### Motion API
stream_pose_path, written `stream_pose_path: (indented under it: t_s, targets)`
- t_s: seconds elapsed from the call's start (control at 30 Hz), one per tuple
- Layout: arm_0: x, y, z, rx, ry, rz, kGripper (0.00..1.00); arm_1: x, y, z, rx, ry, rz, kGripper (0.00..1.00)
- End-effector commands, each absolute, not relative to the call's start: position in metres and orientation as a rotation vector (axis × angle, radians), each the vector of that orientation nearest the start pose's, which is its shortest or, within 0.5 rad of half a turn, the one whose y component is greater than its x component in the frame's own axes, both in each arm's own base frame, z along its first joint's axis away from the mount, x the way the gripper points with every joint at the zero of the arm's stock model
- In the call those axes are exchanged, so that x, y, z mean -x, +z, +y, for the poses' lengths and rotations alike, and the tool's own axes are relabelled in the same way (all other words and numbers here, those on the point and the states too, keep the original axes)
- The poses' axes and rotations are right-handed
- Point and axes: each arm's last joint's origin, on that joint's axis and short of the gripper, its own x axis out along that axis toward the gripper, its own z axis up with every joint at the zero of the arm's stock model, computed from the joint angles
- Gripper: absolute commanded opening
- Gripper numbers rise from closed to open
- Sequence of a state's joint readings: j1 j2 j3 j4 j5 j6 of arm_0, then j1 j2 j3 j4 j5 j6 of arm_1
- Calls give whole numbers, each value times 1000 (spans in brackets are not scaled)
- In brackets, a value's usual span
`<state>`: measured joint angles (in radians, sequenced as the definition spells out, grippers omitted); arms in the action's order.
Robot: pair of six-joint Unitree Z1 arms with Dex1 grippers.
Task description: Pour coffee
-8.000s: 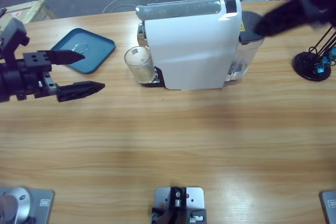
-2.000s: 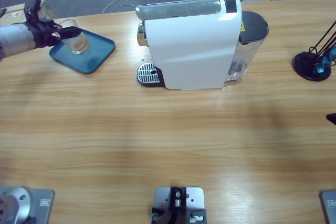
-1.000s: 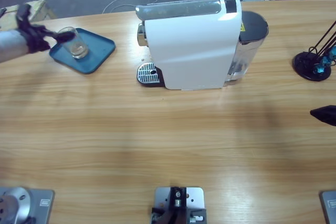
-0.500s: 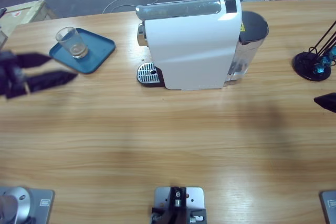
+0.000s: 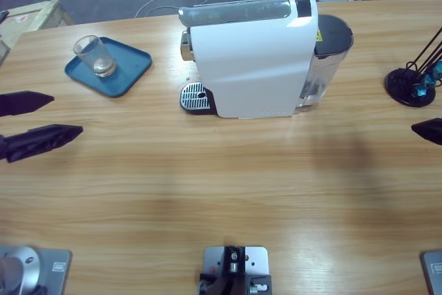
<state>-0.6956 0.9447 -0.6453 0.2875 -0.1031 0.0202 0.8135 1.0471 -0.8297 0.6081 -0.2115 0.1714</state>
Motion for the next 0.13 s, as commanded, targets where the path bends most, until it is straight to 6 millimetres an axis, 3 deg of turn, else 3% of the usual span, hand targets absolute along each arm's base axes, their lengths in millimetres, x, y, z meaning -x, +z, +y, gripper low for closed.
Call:
stream_pose_path:
  t_s: [0.03, 0.13]
  targets:
    - [-82, 305, -76, -210, -798, 587, 982, -92, 320, 82, 278, 487, 768, 1000]
    - [-81, 307, -76, -207, -798, 577, 982, -92, 320, 82, 281, 488, 767, 1000]
